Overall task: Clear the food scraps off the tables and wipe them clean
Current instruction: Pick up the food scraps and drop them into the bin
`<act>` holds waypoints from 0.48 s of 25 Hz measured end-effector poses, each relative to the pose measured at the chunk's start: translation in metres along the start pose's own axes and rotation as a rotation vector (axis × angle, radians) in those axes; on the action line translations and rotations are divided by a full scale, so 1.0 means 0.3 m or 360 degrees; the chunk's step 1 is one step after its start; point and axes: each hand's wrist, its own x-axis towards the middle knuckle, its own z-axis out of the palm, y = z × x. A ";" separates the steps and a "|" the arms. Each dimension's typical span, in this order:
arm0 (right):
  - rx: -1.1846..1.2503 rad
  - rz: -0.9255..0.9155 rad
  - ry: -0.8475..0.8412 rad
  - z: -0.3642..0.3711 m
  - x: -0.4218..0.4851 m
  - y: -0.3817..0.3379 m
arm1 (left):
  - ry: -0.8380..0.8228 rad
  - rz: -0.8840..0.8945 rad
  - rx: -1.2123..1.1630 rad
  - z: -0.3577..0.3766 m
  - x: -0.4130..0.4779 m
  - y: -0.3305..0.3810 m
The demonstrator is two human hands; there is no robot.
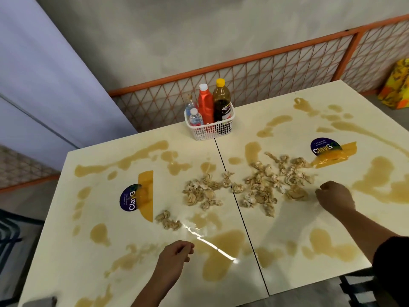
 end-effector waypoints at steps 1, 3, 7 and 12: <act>0.0158 -0.0031 0.0041 0.012 -0.077 -0.028 | 0.0005 0.0006 0.0029 -0.020 0.028 -0.020; 0.0360 -0.0139 0.0034 0.051 -0.261 -0.086 | 0.0069 0.0061 0.0098 -0.065 0.093 -0.051; 0.0417 -0.0355 -0.0237 0.172 -0.600 -0.198 | 0.0375 0.0324 0.0486 -0.190 0.263 -0.097; 0.0511 -0.0540 -0.0408 0.257 -0.764 -0.349 | 0.0341 0.0588 0.0874 -0.311 0.506 -0.122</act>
